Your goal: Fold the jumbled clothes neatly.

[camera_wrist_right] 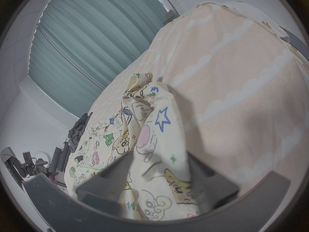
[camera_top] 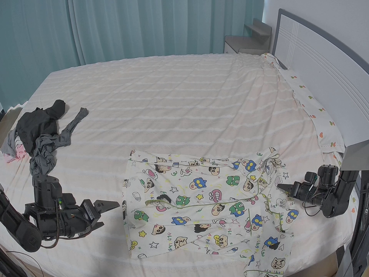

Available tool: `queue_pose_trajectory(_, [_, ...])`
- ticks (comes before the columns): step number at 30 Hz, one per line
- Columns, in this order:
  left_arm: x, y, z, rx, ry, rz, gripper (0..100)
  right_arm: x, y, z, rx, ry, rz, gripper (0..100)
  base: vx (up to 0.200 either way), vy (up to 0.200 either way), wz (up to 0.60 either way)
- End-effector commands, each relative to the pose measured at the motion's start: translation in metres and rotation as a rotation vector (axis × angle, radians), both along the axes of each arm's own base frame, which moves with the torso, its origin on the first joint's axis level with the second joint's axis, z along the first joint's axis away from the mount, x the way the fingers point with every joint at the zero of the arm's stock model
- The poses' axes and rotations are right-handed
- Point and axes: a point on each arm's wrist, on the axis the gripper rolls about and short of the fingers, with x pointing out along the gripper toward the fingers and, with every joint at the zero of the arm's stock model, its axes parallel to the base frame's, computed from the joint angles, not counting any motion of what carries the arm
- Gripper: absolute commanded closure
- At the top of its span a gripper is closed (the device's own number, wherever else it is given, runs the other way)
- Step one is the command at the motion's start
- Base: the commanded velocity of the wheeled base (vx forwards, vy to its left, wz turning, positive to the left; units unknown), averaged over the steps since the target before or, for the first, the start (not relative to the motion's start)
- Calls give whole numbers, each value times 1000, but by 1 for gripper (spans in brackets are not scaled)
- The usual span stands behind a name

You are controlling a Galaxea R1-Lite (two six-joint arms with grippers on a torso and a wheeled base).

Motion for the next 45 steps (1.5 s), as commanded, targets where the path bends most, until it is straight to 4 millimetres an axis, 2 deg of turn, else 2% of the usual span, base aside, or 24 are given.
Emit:
queue_pose_trajectory(1, [-2,0,-1,0,5,0,0,-4,1,-2,1,12,1,100,0,0,0])
queue_pose_trajectory(4, [-3,1,-1,1,8,1,0,-8,-2,-1,-2,-4,-12,100,0,0,0])
queue_pose_trajectory(10, [-3,2,-6,11,31,8,0,-19,-26,8,-2,-82,-96,100,0,0,0])
queue_pose_trajectory(14, [-1,1,-10,17,49,9,0,-27,-31,8,-4,-63,-121,100,0,0,0])
queue_pose_trajectory(25, [-1,1,-11,17,50,9,0,-23,-59,10,-38,-93,-242,100,0,0,0])
queue_pose_trajectory(33, [1,1,-12,18,58,9,0,-24,-61,10,-39,-90,-252,100,0,0,0])
queue_pose_trajectory(34, [1,1,-12,18,58,9,0,-24,-61,9,-39,-87,-252,0,0,0,0])
queue_pose_trajectory(38, [4,0,-11,16,48,7,0,-25,-61,9,-38,-88,-252,0,0,0,0])
queue_pose_trajectory(43, [35,-16,4,-47,-8,74,0,-48,-54,38,11,-119,-273,0,0,0,0])
queue_pose_trajectory(45, [45,-30,-2,-24,6,57,0,-56,-51,50,82,-112,-303,0,0,0,0])
